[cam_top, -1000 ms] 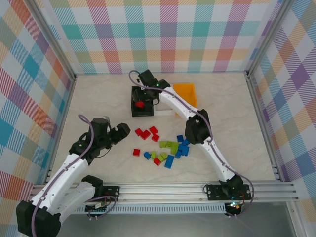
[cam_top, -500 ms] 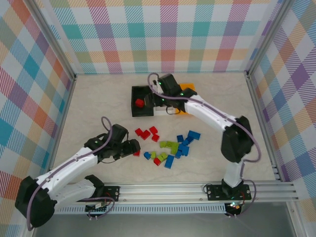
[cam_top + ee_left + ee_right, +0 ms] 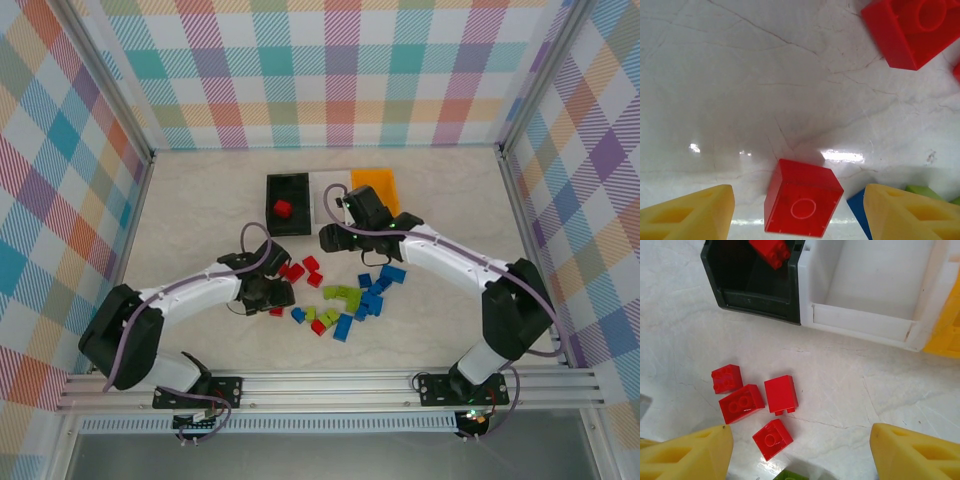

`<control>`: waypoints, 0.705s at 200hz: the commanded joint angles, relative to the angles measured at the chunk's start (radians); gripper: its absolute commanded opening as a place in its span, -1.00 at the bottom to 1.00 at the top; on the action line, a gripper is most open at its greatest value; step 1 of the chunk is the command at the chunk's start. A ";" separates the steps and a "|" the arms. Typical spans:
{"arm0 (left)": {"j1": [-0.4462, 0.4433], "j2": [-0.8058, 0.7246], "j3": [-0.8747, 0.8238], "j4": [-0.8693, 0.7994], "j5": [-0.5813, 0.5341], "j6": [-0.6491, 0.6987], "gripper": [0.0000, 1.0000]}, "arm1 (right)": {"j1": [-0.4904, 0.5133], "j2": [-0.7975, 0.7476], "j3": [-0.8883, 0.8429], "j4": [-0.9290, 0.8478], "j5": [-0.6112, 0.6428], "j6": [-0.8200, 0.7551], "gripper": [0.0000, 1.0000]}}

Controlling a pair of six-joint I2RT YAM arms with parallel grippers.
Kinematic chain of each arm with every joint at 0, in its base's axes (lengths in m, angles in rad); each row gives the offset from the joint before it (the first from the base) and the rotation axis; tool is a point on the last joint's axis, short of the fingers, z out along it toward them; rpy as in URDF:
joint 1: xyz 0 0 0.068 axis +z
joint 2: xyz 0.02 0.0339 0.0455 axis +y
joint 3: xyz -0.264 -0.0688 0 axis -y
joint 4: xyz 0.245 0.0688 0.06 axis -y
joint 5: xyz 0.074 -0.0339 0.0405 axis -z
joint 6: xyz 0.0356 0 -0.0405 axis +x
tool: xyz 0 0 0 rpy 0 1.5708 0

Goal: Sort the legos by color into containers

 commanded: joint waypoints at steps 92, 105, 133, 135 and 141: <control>-0.100 0.107 0.054 -0.111 -0.134 0.063 -0.16 | 0.000 -0.066 -0.044 0.043 0.019 0.008 0.46; -0.100 0.092 0.068 -0.121 -0.143 0.065 -0.23 | -0.001 -0.072 -0.047 0.045 0.020 0.011 0.46; -0.100 0.071 0.095 -0.142 -0.161 0.063 -0.32 | -0.006 -0.094 -0.053 0.046 0.023 0.017 0.45; -0.100 0.069 0.098 -0.143 -0.164 0.062 -0.32 | -0.006 -0.095 -0.054 0.046 0.024 0.018 0.45; -0.099 0.060 0.108 -0.150 -0.169 0.063 -0.33 | -0.008 -0.103 -0.057 0.046 0.026 0.022 0.45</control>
